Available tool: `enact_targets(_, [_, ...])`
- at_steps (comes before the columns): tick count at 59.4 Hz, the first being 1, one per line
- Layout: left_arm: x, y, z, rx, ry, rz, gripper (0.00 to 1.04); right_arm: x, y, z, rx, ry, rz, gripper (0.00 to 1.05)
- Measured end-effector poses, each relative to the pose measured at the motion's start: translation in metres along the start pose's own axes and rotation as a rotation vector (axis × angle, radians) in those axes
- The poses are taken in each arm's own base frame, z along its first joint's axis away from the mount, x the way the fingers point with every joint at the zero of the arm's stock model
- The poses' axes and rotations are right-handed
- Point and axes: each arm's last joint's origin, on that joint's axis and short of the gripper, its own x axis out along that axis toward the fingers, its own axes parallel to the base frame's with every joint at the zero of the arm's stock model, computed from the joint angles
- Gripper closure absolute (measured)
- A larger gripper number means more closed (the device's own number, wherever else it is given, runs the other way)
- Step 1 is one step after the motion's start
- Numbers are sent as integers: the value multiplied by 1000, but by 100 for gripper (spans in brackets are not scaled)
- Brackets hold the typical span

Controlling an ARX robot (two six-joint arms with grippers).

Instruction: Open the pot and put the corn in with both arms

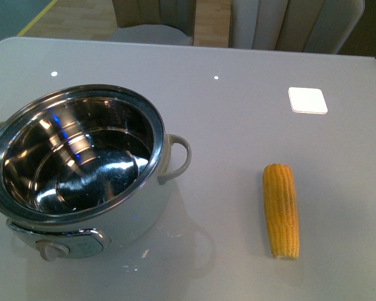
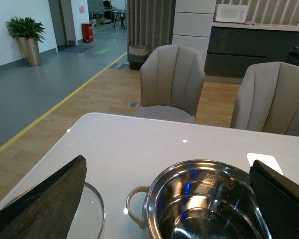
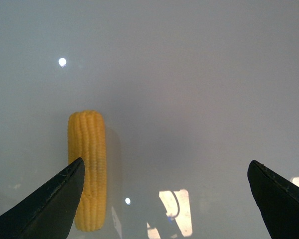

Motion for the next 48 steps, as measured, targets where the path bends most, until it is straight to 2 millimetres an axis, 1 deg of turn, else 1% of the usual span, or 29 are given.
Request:
enact_targets(3, [0,0,0,0,0,0,7,13,8,-3,-11,44,18,9])
enact_targets(4, [0,0,0,0,0,0,7,22,14,-8,-14,79,35,9])
enact_targets(7, [0,0,0,0,0,0,7,40,26,-21,-33,157,69,9])
enact_targets(13, [0,0,0,0,0,0,7,58,36,-39,-75,238,75,9])
enact_targets(21, [0,0,0,0,0,0,7,73,42,-53,-102,298,90,9])
enact_targets(36, [0,0,0,0,0,0,7,96,56,-55,-120,315,129,9])
enact_targets(40, [0,0,0,0,0,0,7,106,62,-59,-134,329,136,9])
enact_targets(42, [0,0,0,0,0,0,7,110,65,-61,-143,334,139,10])
enact_targets(48, [0,0,0,0,0,0,7,119,70,-67,-161,356,143,20])
